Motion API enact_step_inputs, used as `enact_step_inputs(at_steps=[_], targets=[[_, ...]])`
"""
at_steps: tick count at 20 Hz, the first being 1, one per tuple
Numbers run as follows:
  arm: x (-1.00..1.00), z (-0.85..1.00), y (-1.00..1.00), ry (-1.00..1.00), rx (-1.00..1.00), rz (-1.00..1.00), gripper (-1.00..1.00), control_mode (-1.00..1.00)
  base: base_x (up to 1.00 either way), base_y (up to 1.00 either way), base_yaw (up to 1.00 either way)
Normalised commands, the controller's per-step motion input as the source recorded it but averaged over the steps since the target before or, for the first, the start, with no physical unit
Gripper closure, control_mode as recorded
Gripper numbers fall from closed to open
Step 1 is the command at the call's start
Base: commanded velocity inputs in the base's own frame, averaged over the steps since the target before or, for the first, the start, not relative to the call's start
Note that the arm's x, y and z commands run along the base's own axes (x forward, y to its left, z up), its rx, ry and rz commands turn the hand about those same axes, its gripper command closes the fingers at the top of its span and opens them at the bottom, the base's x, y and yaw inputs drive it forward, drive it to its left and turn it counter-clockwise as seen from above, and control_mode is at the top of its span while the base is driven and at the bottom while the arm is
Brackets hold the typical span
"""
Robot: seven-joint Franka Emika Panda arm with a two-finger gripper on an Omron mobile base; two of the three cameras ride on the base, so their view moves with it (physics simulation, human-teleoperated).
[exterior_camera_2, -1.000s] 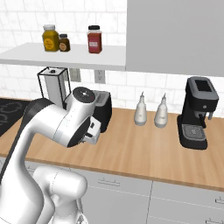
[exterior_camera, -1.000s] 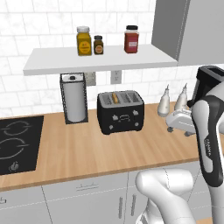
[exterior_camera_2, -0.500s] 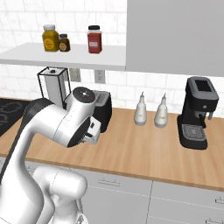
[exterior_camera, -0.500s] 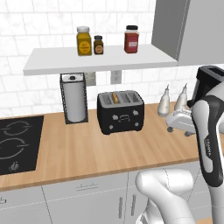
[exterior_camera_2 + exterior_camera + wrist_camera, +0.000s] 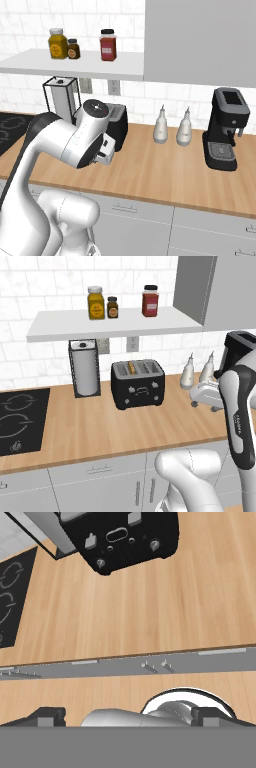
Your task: Start the toaster. Once the lever pops up, take the bread to the plate on the dining counter.
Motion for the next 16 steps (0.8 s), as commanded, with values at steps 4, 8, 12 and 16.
enact_step_inputs(at_steps=[4,8,12,16], targets=[[0.0,0.0,0.0,0.0,0.0,0.0,-1.0,-1.0,0.0,0.0,0.0],[0.0,0.0,0.0,0.0,0.0,0.0,-1.0,-1.0,0.0,0.0,0.0],[0.0,-0.02,0.01,-0.01,0.0,0.0,-1.0,-1.0,0.0,0.0,0.0],[0.0,0.0,0.19,-0.12,-0.03,0.0,-1.0,-1.0,0.0,0.0,0.0]])
